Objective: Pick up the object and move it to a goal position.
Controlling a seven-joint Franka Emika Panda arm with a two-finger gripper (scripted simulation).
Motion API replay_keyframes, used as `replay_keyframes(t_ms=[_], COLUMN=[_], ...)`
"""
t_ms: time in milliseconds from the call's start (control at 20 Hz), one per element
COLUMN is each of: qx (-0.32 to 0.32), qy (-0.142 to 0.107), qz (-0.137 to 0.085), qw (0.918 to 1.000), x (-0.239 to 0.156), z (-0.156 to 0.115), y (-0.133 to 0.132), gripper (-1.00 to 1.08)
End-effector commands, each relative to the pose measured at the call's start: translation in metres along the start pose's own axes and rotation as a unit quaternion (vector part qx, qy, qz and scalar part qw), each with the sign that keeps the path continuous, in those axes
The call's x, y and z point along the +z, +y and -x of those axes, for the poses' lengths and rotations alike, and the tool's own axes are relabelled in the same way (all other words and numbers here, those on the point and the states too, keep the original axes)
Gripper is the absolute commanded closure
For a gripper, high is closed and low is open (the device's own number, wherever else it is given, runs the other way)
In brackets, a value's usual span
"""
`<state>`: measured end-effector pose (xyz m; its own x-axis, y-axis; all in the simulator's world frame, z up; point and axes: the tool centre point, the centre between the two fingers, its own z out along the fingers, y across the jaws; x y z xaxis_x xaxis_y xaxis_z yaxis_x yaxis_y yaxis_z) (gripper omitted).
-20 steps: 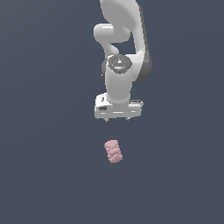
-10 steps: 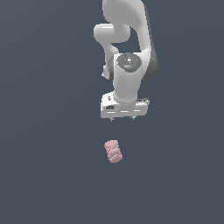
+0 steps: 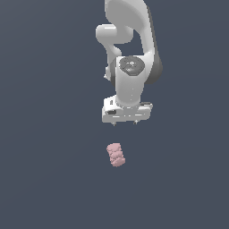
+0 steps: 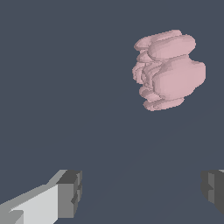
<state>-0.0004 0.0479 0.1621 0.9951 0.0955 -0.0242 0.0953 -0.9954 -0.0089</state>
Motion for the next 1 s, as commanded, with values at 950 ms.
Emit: replay_keyframes(t_ms=[950], qx=[-0.103], qy=[0.01], qz=[0.005], qw=[0.9947], x=[0.02], z=[-0.088], y=[0.042], gripper=[-0.92])
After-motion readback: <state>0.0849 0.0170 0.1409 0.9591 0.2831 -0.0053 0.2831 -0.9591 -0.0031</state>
